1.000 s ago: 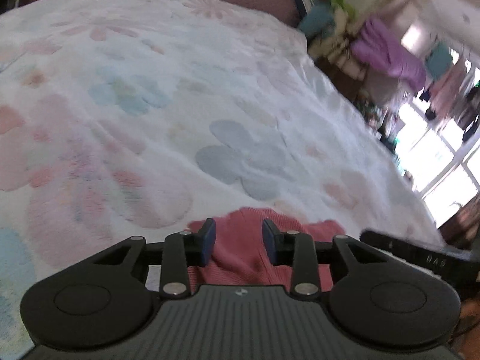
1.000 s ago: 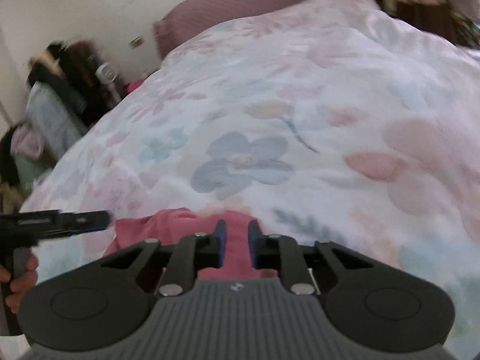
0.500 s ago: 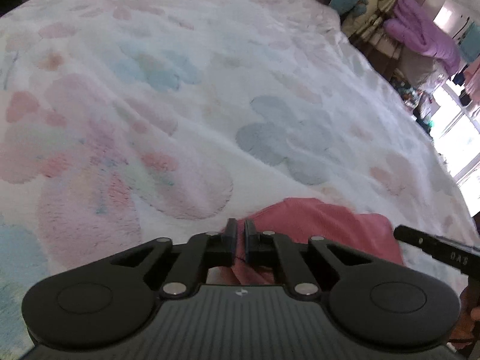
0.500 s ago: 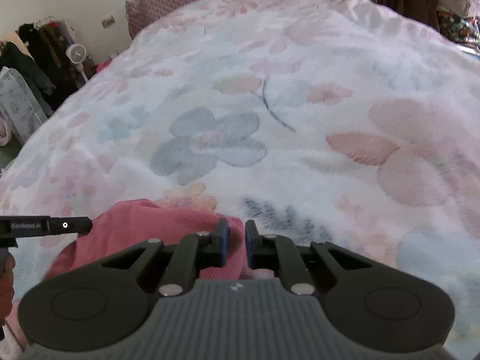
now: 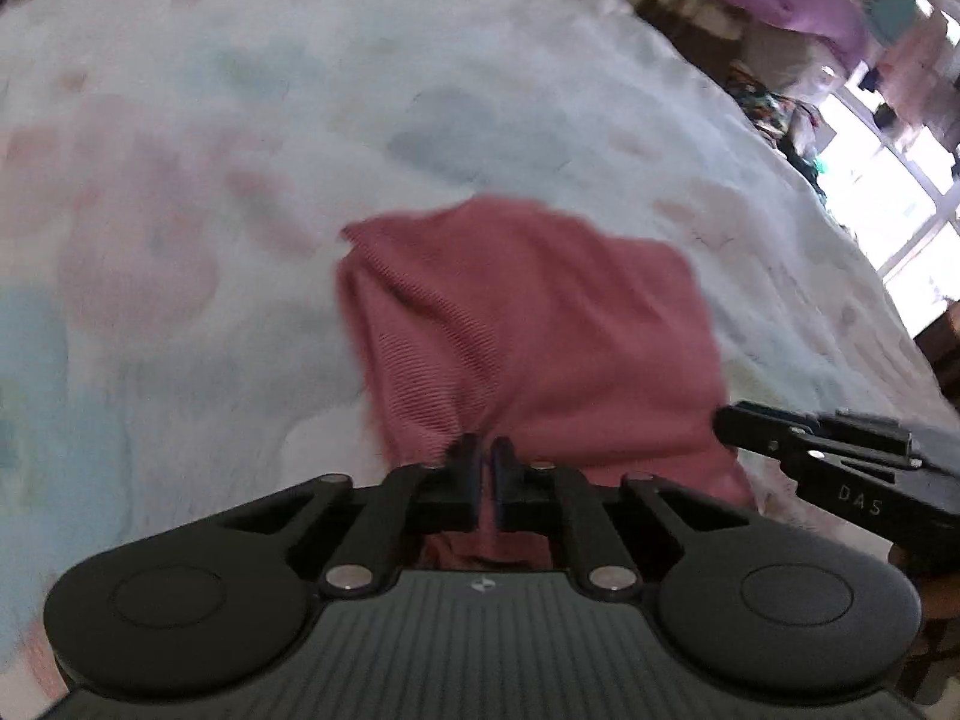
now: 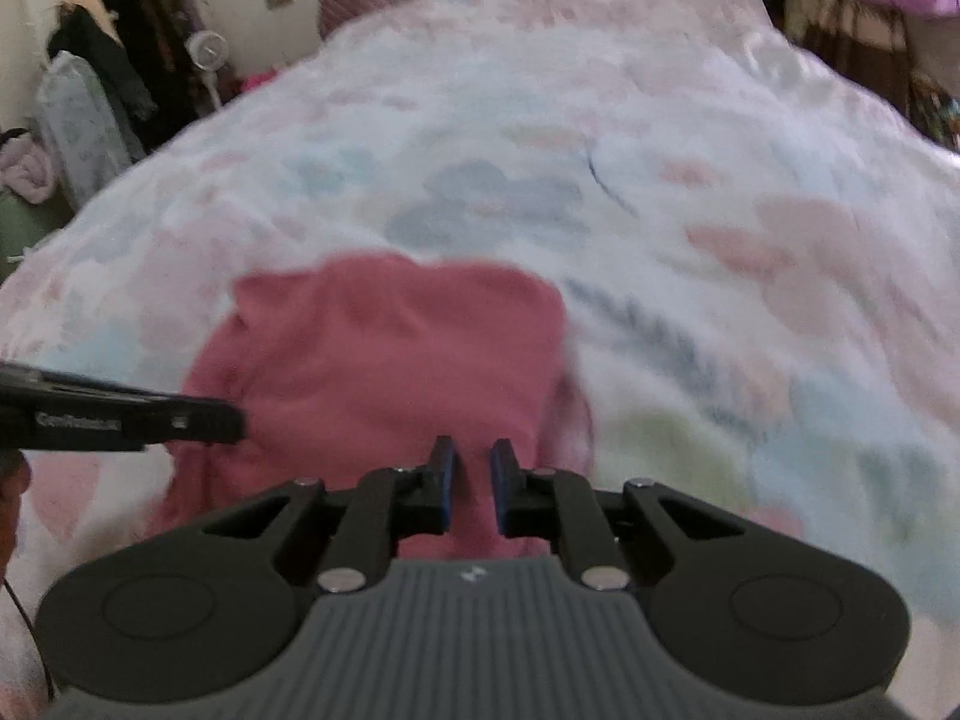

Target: Fold small clothes

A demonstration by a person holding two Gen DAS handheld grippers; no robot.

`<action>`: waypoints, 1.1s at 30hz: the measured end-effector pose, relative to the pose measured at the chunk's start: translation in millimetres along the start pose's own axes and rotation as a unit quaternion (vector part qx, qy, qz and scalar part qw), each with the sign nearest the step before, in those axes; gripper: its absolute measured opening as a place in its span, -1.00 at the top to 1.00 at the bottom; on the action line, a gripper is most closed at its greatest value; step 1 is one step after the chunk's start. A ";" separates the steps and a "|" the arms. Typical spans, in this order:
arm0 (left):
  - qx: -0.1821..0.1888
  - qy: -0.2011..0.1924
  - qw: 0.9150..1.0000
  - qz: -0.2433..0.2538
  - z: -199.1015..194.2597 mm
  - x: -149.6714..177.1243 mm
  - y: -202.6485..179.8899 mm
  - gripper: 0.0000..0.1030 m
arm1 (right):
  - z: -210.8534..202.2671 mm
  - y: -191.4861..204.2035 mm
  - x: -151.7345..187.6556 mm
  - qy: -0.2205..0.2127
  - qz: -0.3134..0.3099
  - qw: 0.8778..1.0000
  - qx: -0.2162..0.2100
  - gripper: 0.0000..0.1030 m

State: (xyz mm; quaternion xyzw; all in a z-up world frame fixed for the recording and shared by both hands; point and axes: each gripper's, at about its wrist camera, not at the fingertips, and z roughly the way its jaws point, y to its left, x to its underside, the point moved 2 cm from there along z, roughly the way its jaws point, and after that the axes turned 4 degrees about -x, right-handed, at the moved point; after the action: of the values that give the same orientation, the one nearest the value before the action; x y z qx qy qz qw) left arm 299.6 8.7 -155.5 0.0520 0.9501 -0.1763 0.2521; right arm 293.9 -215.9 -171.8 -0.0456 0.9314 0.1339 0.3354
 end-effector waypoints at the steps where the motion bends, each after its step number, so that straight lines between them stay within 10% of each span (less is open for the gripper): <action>1: 0.007 0.000 1.000 -0.014 -2.9 -1.2 4.9 0.88 | 0.6 -3.0 3.0 0.004 0.003 1.000 0.004 0.85; 9: -0.010 -0.022 0.999 -0.021 -52.9 4.7 10.0 0.86 | -39.1 -0.8 8.5 -0.008 -0.010 1.000 0.008 0.82; 20: 0.024 -0.002 1.000 0.016 -63.2 62.5 -28.5 0.07 | -85.8 23.6 56.4 0.010 -0.021 0.999 -0.024 0.39; 23: 0.014 0.007 1.000 0.001 -54.2 69.3 -23.0 0.23 | -83.1 22.8 68.9 0.027 -0.017 0.999 -0.025 0.39; 25: 0.042 0.012 0.999 -0.029 -56.0 69.8 -18.3 0.87 | -81.7 23.0 75.8 0.035 -0.017 0.999 -0.030 0.39; 33: 0.095 -0.016 0.990 -0.099 -90.4 71.9 -8.9 0.89 | -78.3 25.5 86.5 0.062 -0.040 0.997 -0.029 0.44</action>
State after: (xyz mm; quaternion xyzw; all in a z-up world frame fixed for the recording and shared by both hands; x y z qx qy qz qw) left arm 193.9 33.9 -115.2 -0.0212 0.9252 -0.2908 0.2428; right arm 174.8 -212.9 -163.4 -0.1014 0.9435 0.1445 0.2806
